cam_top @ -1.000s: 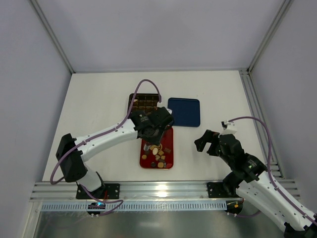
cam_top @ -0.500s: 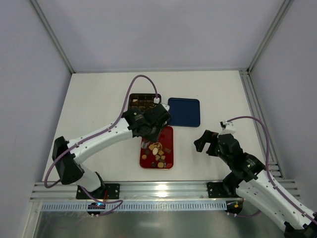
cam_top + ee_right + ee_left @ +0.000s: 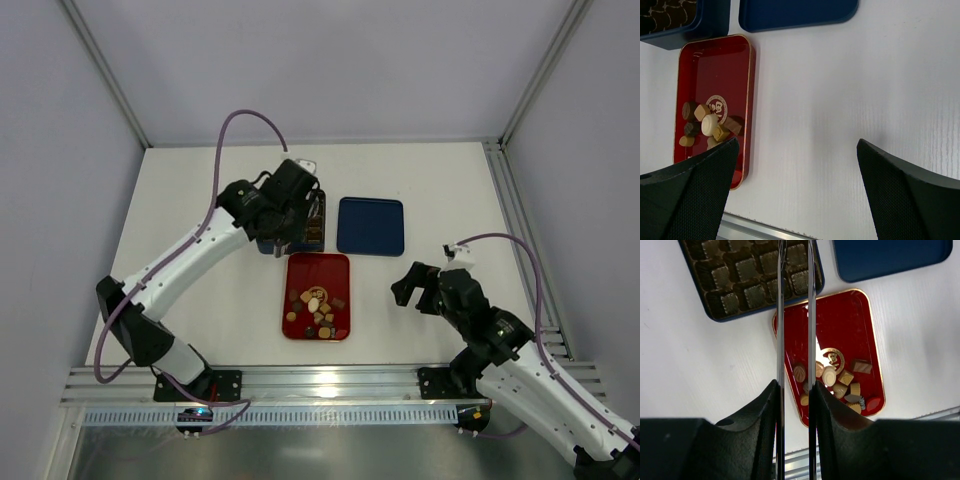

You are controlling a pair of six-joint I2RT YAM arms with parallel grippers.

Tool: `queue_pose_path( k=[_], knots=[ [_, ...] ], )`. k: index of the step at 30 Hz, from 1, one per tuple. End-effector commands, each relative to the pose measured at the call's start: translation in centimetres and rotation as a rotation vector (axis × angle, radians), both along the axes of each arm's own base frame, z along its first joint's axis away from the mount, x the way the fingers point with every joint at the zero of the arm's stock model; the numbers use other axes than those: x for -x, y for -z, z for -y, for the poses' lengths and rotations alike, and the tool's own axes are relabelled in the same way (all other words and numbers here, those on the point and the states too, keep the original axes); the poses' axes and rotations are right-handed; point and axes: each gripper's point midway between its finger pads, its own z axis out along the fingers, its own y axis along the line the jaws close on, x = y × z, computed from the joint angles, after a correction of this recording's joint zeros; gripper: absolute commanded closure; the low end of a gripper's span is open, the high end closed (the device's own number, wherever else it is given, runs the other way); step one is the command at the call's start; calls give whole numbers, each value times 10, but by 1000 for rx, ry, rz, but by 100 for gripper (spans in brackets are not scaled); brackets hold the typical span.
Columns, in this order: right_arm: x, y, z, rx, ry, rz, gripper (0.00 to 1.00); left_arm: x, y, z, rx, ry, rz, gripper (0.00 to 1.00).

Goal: Pack the chocolate

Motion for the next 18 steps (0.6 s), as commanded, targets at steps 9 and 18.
queue_pose_path(
  k=[9, 18],
  knots=[
    [-8, -12, -9, -11, -17, 21, 0, -90, 2, -13, -13, -92, 44, 68],
    [-9, -8, -10, -7, -17, 11, 0, -120, 28, -15, -35, -110, 12, 69]
  ],
)
